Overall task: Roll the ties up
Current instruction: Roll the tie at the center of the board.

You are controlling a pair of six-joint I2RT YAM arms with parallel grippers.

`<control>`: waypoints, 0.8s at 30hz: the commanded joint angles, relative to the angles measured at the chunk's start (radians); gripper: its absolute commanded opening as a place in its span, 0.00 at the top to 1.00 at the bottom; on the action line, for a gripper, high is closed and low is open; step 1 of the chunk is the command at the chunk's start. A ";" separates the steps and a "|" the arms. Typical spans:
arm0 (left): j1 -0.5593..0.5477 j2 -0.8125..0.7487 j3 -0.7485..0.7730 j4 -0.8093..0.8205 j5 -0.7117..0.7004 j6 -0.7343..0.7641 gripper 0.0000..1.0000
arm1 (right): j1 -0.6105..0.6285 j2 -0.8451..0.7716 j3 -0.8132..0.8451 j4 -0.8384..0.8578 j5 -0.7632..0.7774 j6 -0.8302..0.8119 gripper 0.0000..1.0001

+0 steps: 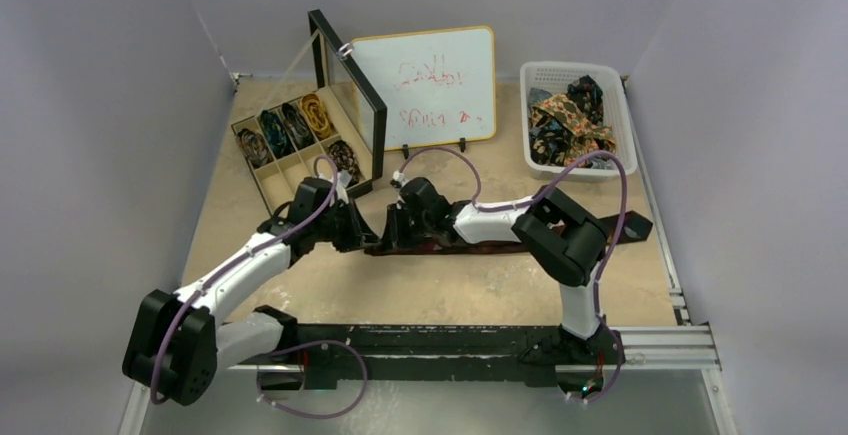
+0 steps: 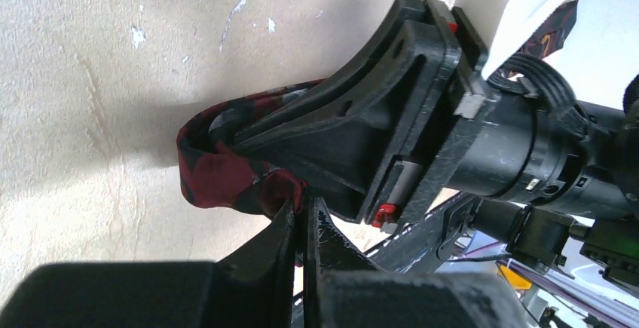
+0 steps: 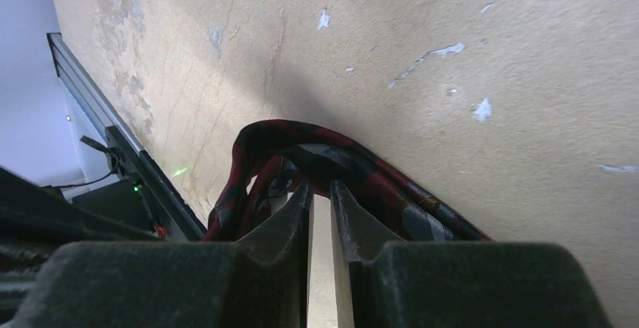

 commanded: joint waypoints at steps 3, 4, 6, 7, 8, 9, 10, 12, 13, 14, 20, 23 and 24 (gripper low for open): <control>-0.008 0.050 0.016 0.126 0.023 -0.050 1.00 | -0.064 -0.182 -0.063 -0.004 0.017 0.000 0.76; -0.010 0.056 0.012 0.138 0.023 -0.055 1.00 | -0.079 -0.209 -0.081 -0.018 0.034 0.006 0.74; -0.013 0.069 0.008 0.162 0.028 -0.064 1.00 | -0.109 -0.254 -0.114 -0.064 0.107 0.013 0.72; -0.018 0.079 0.009 0.172 0.030 -0.065 1.00 | -0.134 -0.278 -0.148 -0.076 0.135 0.014 0.70; -0.025 0.092 0.013 0.180 0.029 -0.065 1.00 | -0.153 -0.303 -0.167 -0.072 0.145 0.015 0.69; -0.031 0.106 0.019 0.185 0.030 -0.065 1.00 | -0.165 -0.327 -0.199 -0.060 0.145 0.016 0.68; -0.038 0.123 0.024 0.192 0.027 -0.066 1.00 | -0.183 -0.348 -0.223 -0.042 0.145 0.015 0.67; -0.058 0.158 0.038 0.201 0.015 -0.068 1.00 | -0.194 -0.369 -0.242 -0.052 0.154 -0.004 0.65; -0.075 0.180 0.050 0.202 0.003 -0.072 1.00 | -0.197 -0.374 -0.240 -0.064 0.156 -0.019 0.65; -0.089 0.194 0.062 0.203 -0.006 -0.070 1.00 | -0.199 -0.378 -0.236 -0.074 0.159 -0.030 0.65; -0.142 0.270 0.105 0.225 -0.069 -0.111 1.00 | -0.201 -0.418 -0.233 -0.087 0.148 -0.056 0.63; -0.180 0.329 0.127 0.238 -0.100 -0.132 0.99 | -0.201 -0.422 -0.240 -0.069 0.104 -0.074 0.60; -0.185 0.345 0.132 0.258 -0.093 -0.134 0.99 | -0.201 -0.420 -0.243 -0.063 0.087 -0.075 0.60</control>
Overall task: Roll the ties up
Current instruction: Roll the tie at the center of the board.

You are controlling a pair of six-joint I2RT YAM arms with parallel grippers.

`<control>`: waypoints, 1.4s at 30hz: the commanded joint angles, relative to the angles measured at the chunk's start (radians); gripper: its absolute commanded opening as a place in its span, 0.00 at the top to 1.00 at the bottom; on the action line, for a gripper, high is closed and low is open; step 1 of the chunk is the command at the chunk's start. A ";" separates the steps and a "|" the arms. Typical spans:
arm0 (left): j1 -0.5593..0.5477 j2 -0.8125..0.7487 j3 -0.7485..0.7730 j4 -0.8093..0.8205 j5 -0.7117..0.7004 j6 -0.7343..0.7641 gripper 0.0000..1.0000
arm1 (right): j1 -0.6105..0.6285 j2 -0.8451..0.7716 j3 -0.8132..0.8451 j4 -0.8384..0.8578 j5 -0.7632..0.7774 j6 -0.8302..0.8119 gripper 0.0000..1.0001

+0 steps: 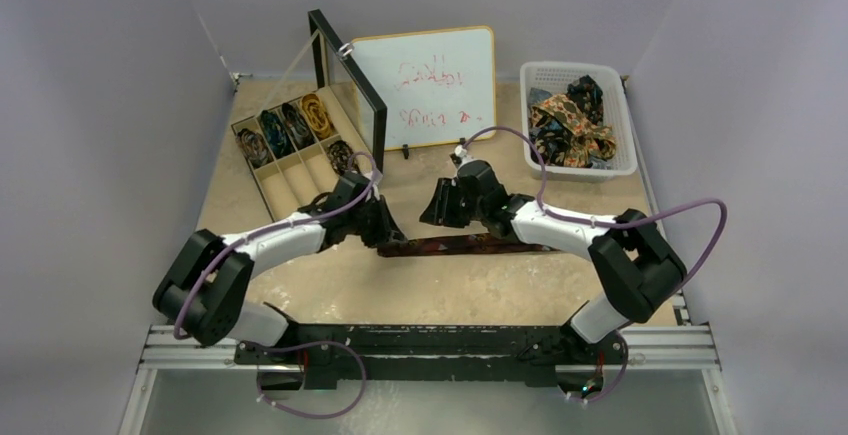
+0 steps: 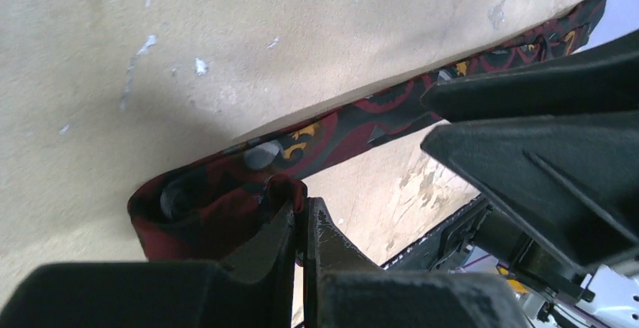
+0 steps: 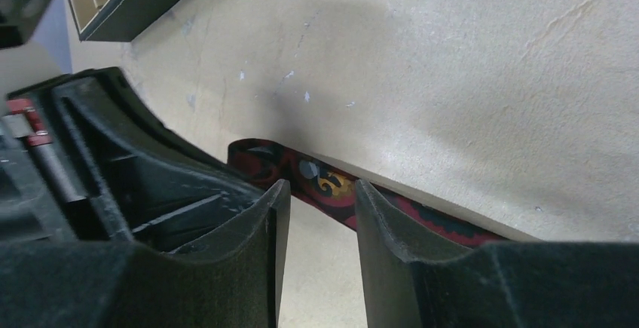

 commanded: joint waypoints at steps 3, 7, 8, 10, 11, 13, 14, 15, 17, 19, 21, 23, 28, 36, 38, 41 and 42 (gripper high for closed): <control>-0.070 0.151 0.111 0.056 -0.059 -0.052 0.99 | 0.003 -0.030 -0.018 0.034 -0.063 -0.032 0.60; -0.100 0.185 0.145 0.002 -0.108 -0.080 0.92 | 0.000 -0.030 -0.024 0.035 -0.061 -0.031 0.59; -0.100 0.171 0.142 -0.005 -0.122 -0.088 0.87 | 0.000 -0.030 -0.024 0.035 -0.063 -0.031 0.59; -0.100 0.119 0.137 -0.030 -0.159 -0.090 0.77 | -0.002 -0.035 -0.027 0.034 -0.065 -0.032 0.58; -0.101 0.089 0.136 -0.040 -0.174 -0.086 0.74 | -0.002 -0.040 -0.031 0.039 -0.067 -0.033 0.56; -0.101 0.026 0.147 -0.061 -0.191 -0.067 0.68 | -0.005 -0.054 -0.042 0.054 -0.070 -0.046 0.52; -0.101 0.012 0.153 -0.075 -0.191 -0.060 0.66 | -0.008 -0.058 -0.045 0.058 -0.071 -0.053 0.50; -0.100 -0.016 0.159 -0.091 -0.196 -0.049 0.65 | -0.010 -0.064 -0.047 0.063 -0.072 -0.073 0.47; -0.100 -0.057 0.156 -0.124 -0.207 -0.044 0.62 | -0.017 -0.076 -0.048 0.076 -0.069 -0.099 0.42; -0.101 -0.102 0.137 -0.139 -0.218 -0.039 0.61 | -0.020 -0.091 -0.051 0.101 -0.067 -0.126 0.37; -0.099 -0.145 0.122 -0.166 -0.239 -0.039 0.60 | -0.020 -0.091 -0.046 0.138 -0.106 -0.187 0.35; -0.095 -0.190 0.110 -0.215 -0.276 -0.046 0.57 | -0.019 -0.067 -0.029 0.182 -0.171 -0.275 0.34; 0.051 -0.304 0.016 -0.266 -0.209 -0.032 0.51 | 0.027 -0.038 -0.052 0.365 -0.275 -0.543 0.19; 0.232 -0.399 -0.098 -0.252 -0.055 -0.001 0.49 | 0.202 0.134 0.117 0.175 -0.182 -1.009 0.18; 0.273 -0.397 -0.115 -0.254 -0.020 0.004 0.49 | 0.217 0.172 0.138 0.134 -0.167 -1.073 0.18; 0.338 -0.398 -0.141 -0.245 0.032 0.024 0.49 | 0.223 0.186 0.138 0.118 -0.157 -1.131 0.18; 0.358 -0.398 -0.148 -0.239 0.052 0.032 0.49 | 0.223 0.186 0.136 0.117 -0.163 -1.144 0.18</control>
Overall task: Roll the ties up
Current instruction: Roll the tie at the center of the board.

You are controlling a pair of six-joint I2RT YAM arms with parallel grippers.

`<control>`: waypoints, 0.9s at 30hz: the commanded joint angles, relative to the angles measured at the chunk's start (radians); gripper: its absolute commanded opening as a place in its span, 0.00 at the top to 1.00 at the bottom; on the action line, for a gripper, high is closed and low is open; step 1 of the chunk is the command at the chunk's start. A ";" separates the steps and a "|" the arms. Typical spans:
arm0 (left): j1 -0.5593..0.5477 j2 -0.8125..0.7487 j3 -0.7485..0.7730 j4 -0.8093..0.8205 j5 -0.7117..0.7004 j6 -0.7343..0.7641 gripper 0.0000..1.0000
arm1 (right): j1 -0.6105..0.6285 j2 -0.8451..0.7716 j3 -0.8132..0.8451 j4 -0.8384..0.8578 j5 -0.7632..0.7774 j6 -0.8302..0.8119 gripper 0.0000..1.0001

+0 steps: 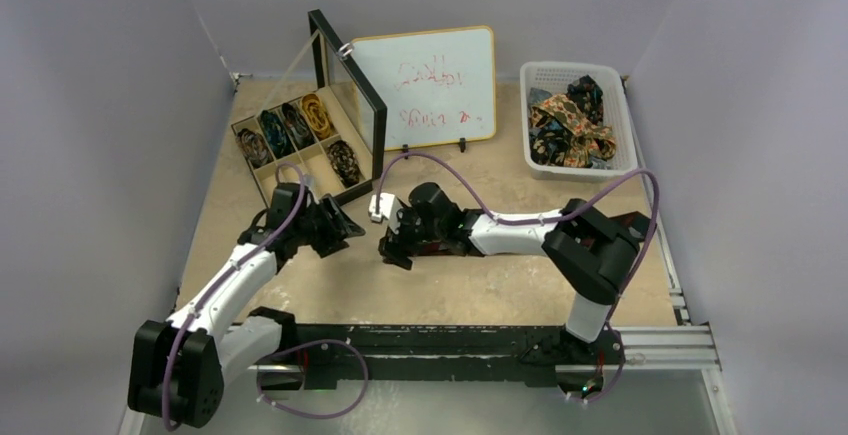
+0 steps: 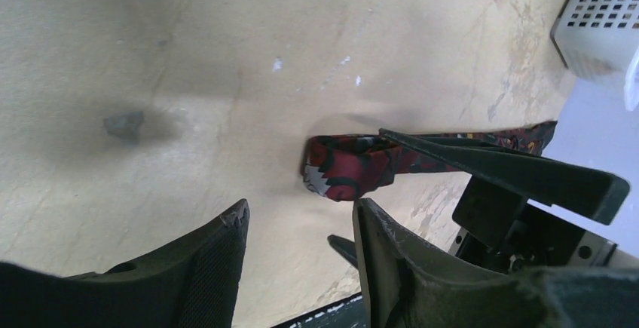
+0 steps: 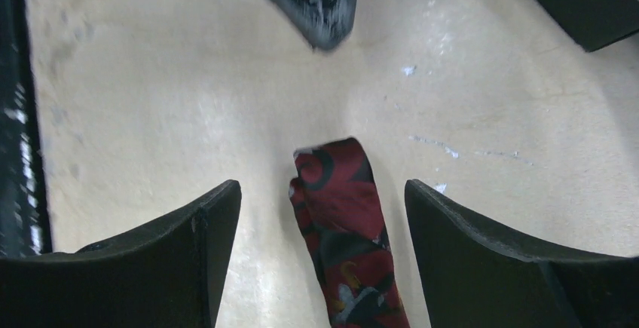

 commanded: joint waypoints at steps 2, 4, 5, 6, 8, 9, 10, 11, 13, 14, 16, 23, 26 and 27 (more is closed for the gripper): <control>0.093 -0.010 -0.041 0.036 0.128 0.055 0.49 | -0.007 0.002 0.037 -0.090 0.003 -0.195 0.19; 0.103 0.003 -0.046 0.049 0.145 0.061 0.49 | -0.007 0.013 0.057 -0.130 -0.006 -0.206 0.20; 0.105 0.011 -0.046 0.054 0.153 0.065 0.50 | -0.008 0.016 0.058 -0.140 -0.003 -0.216 0.21; 0.106 0.020 -0.044 0.056 0.159 0.070 0.50 | -0.008 0.019 0.053 -0.140 0.011 -0.231 0.21; 0.107 0.027 -0.046 0.062 0.167 0.075 0.50 | -0.007 0.031 0.049 -0.136 0.073 -0.248 0.23; 0.108 0.028 -0.045 0.063 0.170 0.078 0.50 | -0.006 0.045 0.058 -0.151 0.108 -0.262 0.26; 0.108 0.029 -0.047 0.067 0.174 0.079 0.51 | -0.007 0.059 0.074 -0.171 0.127 -0.279 0.29; 0.108 0.027 -0.049 0.069 0.180 0.079 0.51 | -0.007 0.076 0.095 -0.186 0.137 -0.285 0.32; 0.108 0.028 -0.056 0.079 0.191 0.082 0.51 | -0.007 0.105 0.130 -0.219 0.126 -0.300 0.38; 0.108 0.029 -0.056 0.079 0.193 0.086 0.51 | -0.007 0.115 0.145 -0.227 0.128 -0.314 0.40; 0.109 0.029 -0.058 0.071 0.191 0.093 0.51 | -0.006 0.125 0.168 -0.258 0.100 -0.327 0.47; 0.109 0.037 -0.070 0.083 0.198 0.096 0.52 | -0.005 0.127 0.181 -0.254 0.020 -0.337 0.70; 0.110 0.045 -0.069 0.084 0.201 0.099 0.52 | -0.006 0.134 0.202 -0.264 -0.033 -0.339 0.73; 0.110 0.044 -0.069 0.084 0.201 0.098 0.53 | -0.003 0.140 0.210 -0.275 -0.049 -0.342 0.73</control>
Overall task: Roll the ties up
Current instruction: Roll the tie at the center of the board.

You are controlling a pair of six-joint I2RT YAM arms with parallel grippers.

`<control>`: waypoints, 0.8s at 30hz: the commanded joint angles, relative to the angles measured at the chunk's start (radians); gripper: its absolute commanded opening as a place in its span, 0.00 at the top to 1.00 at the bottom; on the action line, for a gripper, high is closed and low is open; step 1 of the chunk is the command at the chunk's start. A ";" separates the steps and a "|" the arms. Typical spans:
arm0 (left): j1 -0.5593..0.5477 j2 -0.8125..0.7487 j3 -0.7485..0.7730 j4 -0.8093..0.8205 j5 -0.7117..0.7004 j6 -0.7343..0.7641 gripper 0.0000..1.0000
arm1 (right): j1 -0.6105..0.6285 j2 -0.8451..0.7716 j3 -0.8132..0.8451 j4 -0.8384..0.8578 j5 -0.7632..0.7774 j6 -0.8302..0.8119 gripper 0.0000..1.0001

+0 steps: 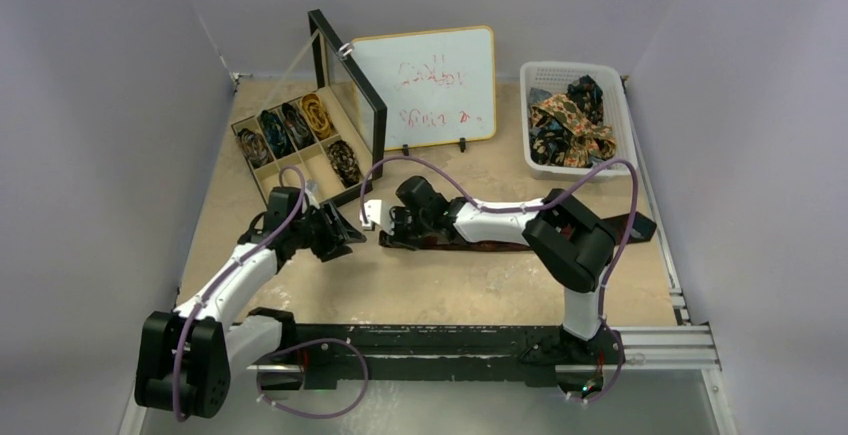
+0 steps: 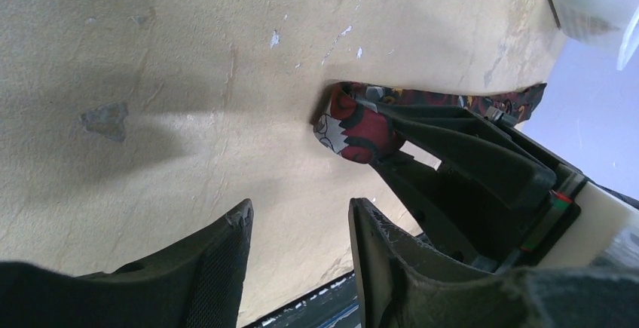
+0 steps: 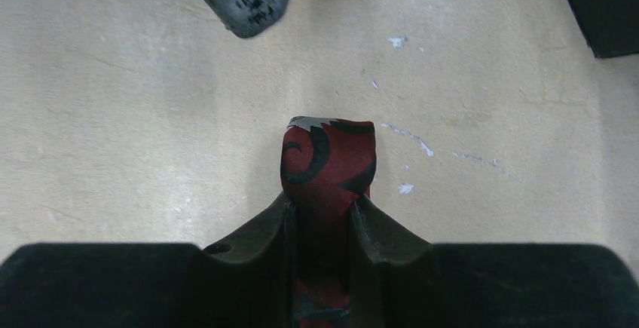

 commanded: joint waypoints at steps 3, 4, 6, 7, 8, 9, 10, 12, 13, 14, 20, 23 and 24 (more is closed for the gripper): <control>0.010 -0.002 -0.005 0.024 0.016 0.028 0.53 | 0.012 0.017 0.084 -0.066 -0.146 -0.043 0.72; 0.011 -0.004 -0.003 0.017 0.012 0.028 0.53 | 0.019 0.021 0.092 -0.077 -0.158 -0.049 0.72; 0.011 -0.011 0.002 0.002 0.000 0.029 0.53 | 0.028 0.025 0.106 -0.091 -0.183 -0.061 0.72; 0.011 -0.018 0.006 -0.010 -0.007 0.026 0.53 | 0.036 0.026 0.116 -0.103 -0.203 -0.070 0.72; 0.011 -0.022 0.007 -0.017 -0.013 0.023 0.53 | 0.043 0.029 0.122 -0.120 -0.211 -0.075 0.72; 0.011 -0.032 0.007 -0.023 -0.020 0.015 0.53 | 0.051 0.036 0.134 -0.138 -0.229 -0.089 0.72; 0.012 -0.041 0.007 -0.033 -0.025 0.008 0.53 | 0.059 0.040 0.141 -0.144 -0.234 -0.096 0.72; 0.012 -0.064 0.005 -0.057 -0.043 -0.005 0.53 | 0.068 0.056 0.149 -0.149 -0.235 -0.107 0.72; 0.012 -0.079 0.003 -0.063 -0.051 -0.011 0.53 | 0.070 0.062 0.156 -0.151 -0.237 -0.108 0.72; 0.012 -0.095 -0.002 -0.071 -0.056 -0.017 0.53 | 0.072 0.069 0.162 -0.152 -0.238 -0.108 0.72; 0.012 -0.141 -0.031 -0.086 -0.054 -0.033 0.53 | 0.071 0.080 0.174 -0.138 -0.235 -0.133 0.66; 0.012 -0.145 -0.032 -0.096 -0.057 -0.032 0.53 | 0.072 0.081 0.187 -0.169 -0.225 -0.113 0.51; 0.012 -0.147 -0.031 -0.097 -0.060 -0.032 0.53 | 0.070 0.075 0.193 -0.184 -0.229 -0.096 0.46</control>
